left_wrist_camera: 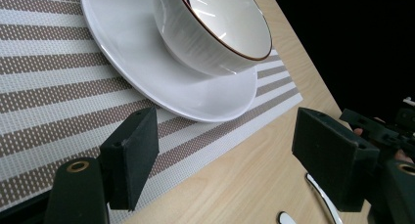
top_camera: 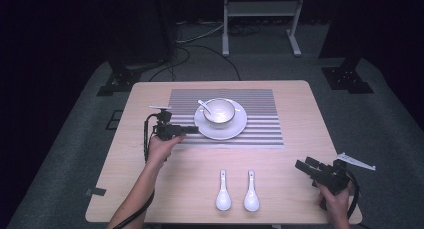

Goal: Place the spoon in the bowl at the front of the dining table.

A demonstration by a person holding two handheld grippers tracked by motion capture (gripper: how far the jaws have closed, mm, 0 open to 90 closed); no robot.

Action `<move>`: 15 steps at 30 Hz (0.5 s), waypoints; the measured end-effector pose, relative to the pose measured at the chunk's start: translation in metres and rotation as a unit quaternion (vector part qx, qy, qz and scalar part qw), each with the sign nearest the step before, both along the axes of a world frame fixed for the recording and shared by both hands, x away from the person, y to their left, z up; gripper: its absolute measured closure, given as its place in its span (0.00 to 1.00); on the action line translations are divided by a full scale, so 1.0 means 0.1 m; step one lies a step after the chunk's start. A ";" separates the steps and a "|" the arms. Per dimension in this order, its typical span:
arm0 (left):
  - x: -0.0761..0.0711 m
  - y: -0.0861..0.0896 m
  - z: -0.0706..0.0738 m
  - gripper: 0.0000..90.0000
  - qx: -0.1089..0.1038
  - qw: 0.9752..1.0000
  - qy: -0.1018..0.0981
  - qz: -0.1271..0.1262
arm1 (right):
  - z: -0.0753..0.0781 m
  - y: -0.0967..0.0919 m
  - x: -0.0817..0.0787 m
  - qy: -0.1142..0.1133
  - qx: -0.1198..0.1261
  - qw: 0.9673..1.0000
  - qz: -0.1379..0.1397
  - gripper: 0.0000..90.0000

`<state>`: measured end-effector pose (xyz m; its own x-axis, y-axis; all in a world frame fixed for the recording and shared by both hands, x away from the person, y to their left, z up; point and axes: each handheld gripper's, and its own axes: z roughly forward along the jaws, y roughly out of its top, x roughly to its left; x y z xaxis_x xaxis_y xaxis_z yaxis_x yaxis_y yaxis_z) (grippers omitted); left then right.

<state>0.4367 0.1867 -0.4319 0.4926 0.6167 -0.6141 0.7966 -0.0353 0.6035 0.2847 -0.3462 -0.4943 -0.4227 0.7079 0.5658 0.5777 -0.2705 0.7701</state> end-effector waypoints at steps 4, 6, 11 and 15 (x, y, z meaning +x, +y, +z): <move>-0.03 0.01 -0.01 0.25 0.002 1.000 0.003 -0.001 | 0.00 0.00 0.00 0.001 0.000 1.000 -0.001 0.25; -0.04 0.01 -0.01 0.24 0.003 1.000 0.002 0.000 | 0.00 0.00 0.00 0.001 0.000 1.000 -0.001 0.25; -0.08 0.03 -0.04 0.23 0.004 1.000 0.004 0.000 | 0.00 0.00 0.00 0.001 0.001 1.000 -0.001 0.25; -0.11 0.03 -0.07 0.22 0.003 1.000 0.007 -0.002 | 0.00 0.00 0.00 0.001 0.001 1.000 -0.001 0.25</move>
